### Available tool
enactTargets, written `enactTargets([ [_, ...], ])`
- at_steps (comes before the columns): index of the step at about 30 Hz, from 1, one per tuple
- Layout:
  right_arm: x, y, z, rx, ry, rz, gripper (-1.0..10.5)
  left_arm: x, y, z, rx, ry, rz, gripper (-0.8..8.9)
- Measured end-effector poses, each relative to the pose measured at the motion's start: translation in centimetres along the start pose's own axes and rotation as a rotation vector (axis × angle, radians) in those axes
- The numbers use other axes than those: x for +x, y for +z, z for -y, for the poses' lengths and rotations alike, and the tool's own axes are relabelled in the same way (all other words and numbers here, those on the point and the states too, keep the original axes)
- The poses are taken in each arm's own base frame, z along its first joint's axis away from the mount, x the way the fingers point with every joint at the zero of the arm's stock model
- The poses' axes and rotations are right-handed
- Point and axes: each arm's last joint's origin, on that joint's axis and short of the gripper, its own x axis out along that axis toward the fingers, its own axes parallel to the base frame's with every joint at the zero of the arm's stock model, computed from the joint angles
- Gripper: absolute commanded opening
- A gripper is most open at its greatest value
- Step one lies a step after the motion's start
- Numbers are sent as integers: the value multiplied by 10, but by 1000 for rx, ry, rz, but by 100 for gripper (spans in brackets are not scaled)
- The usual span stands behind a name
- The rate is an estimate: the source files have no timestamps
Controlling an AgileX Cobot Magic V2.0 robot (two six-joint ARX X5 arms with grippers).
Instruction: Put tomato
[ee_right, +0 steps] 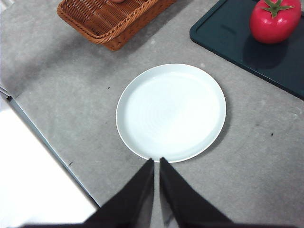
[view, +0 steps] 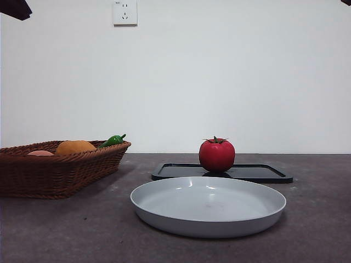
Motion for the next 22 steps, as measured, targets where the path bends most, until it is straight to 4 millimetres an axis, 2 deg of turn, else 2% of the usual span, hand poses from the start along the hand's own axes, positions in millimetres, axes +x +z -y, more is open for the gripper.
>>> enactTargets([
  [17,0,0,0,0,0,0,8,-1,3,0,22,9,31,9],
  [19,0,0,0,0,0,0,8,-6,4,-1,39,62,64,9],
  [22,0,0,0,0,0,0,8,-25,11,-3,102,216,228,9],
])
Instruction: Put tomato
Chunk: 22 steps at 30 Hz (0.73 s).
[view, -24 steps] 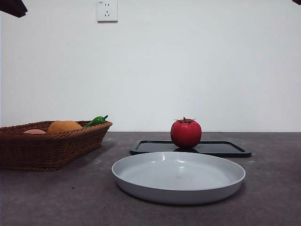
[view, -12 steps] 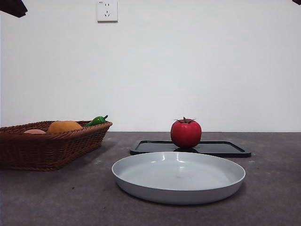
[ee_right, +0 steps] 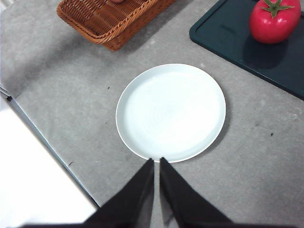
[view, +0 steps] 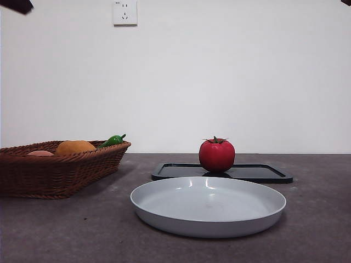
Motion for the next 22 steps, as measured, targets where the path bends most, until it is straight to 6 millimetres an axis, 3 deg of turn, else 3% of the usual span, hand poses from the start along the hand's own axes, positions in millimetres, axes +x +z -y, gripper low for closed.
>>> enactTargets([
  [4,0,0,0,0,0,0,8,-27,12,-6,103,179,276,9],
  [7,0,0,0,0,0,0,8,-40,5,-11,151,348,420,9],
  [15,0,0,0,0,0,0,8,-39,-54,-15,146,720,583,9],
  [22,0,0,0,0,0,0,8,-16,-113,-21,109,809,568,9],
])
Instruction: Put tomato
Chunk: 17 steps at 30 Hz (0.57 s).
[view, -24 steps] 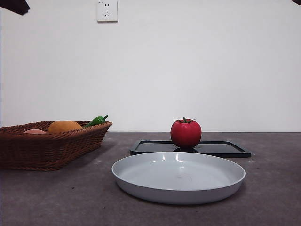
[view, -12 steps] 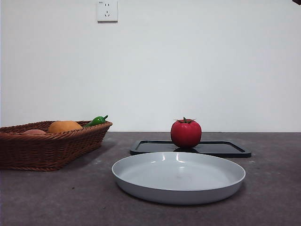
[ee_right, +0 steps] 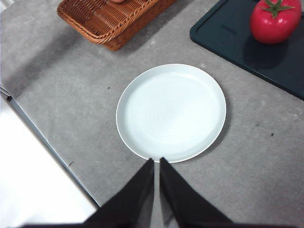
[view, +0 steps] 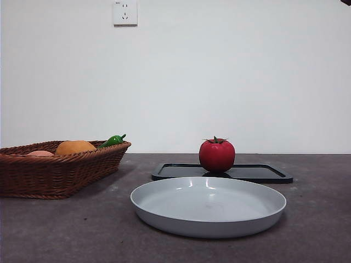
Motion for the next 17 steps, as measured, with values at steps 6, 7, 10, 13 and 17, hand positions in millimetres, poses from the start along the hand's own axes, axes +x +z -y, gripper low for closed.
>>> enactTargets([
  [6,0,0,0,0,0,0,8,-6,-49,7,-36,-1,-42,9],
  [7,0,0,0,0,0,0,8,-7,-56,8,-43,-1,-49,9],
  [10,0,0,0,0,0,0,8,-7,-70,11,-63,-3,-64,9],
  [13,0,0,0,0,0,0,8,-8,-79,12,-75,-3,-69,9],
  [17,0,0,0,0,0,0,8,-10,-87,13,-88,-5,-96,9],
])
